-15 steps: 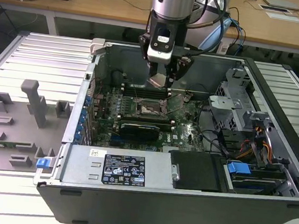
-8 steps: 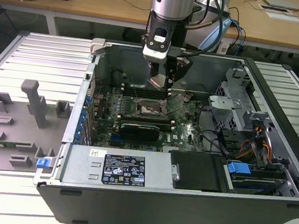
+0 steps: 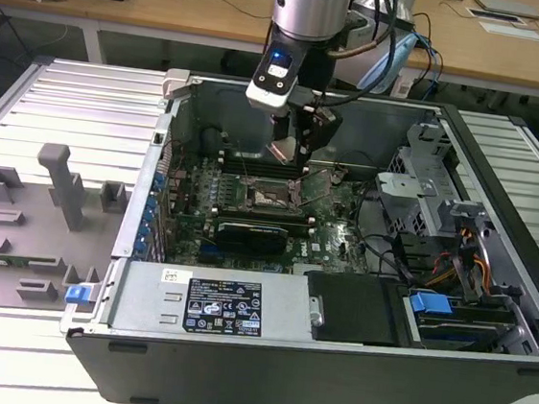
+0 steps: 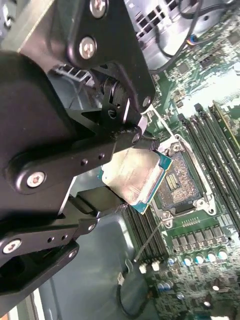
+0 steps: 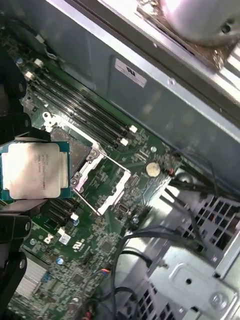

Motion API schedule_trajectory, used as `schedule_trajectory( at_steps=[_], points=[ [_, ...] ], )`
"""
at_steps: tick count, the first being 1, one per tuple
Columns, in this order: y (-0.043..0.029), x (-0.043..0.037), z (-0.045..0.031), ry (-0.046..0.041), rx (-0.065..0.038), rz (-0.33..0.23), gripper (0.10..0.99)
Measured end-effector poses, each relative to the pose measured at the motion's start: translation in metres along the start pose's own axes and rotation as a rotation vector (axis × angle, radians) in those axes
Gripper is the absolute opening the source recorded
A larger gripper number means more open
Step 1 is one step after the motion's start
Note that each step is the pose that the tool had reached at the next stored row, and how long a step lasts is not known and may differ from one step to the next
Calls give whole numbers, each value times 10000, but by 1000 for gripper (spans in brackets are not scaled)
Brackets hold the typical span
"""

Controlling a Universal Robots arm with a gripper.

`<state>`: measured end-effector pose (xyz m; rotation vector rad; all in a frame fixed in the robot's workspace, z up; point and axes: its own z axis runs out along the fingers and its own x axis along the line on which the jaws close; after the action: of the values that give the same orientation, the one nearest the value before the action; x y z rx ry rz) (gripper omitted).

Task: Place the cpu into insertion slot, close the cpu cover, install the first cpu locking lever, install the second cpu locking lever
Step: 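Place the cpu into insertion slot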

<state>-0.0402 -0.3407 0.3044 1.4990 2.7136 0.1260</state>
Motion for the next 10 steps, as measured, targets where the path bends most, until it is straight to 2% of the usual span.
schedule_trajectory(
  at_steps=[3,10],
  points=[
    [-1,0,16,-75,-5,833,541],
    [-2,0,24,-188,-12,2081,541]
  ],
)
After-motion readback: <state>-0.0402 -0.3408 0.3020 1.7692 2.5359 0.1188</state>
